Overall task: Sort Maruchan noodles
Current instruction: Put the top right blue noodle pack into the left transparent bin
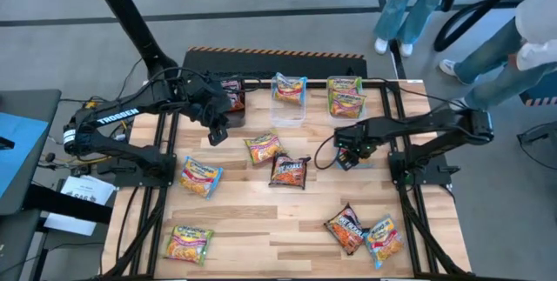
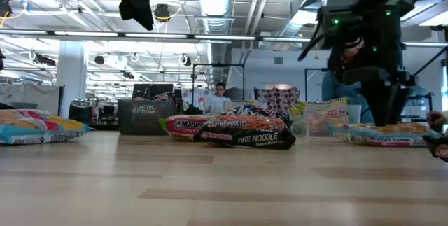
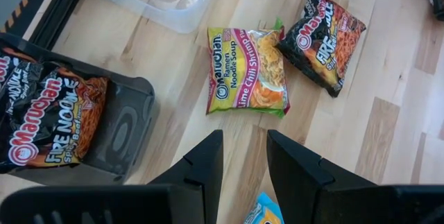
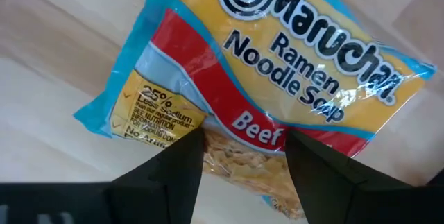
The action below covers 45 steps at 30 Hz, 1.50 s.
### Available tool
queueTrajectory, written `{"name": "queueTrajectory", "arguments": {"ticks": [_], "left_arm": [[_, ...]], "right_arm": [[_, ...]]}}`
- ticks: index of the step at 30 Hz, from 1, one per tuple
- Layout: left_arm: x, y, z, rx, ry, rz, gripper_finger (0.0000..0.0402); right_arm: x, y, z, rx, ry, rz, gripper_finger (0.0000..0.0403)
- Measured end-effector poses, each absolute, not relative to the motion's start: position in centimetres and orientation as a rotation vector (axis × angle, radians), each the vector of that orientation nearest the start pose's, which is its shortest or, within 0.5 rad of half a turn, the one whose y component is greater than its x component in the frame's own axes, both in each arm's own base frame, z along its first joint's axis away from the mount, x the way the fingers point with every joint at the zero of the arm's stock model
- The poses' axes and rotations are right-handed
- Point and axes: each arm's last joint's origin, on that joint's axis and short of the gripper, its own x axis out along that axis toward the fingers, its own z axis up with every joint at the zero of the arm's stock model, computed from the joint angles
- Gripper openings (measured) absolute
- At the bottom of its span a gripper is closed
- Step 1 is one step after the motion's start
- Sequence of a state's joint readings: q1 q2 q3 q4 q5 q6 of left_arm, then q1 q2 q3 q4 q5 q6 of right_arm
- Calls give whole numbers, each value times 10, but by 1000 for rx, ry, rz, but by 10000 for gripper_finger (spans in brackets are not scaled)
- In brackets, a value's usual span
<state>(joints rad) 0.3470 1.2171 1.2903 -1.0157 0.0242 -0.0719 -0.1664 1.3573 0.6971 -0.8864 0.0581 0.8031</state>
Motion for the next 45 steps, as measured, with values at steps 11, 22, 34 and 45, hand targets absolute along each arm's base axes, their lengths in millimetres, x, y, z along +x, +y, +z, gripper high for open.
{"name": "queueTrajectory", "arguments": {"ticks": [11, 22, 34, 45], "left_arm": [[212, 76, 351, -241, 920, 332, 98], [211, 76, 350, -243, 931, 333, 98], [206, 74, 346, -264, 996, 338, 98], [207, 74, 347, -279, 989, 346, 98]], "right_arm": [[199, -35, 152, 760, 1414, -841, 173], [201, -35, 153, 757, 1399, -840, 13], [228, -29, 189, 682, 1340, -739, 7], [256, -18, 239, 566, 1139, -698, 7]]}}
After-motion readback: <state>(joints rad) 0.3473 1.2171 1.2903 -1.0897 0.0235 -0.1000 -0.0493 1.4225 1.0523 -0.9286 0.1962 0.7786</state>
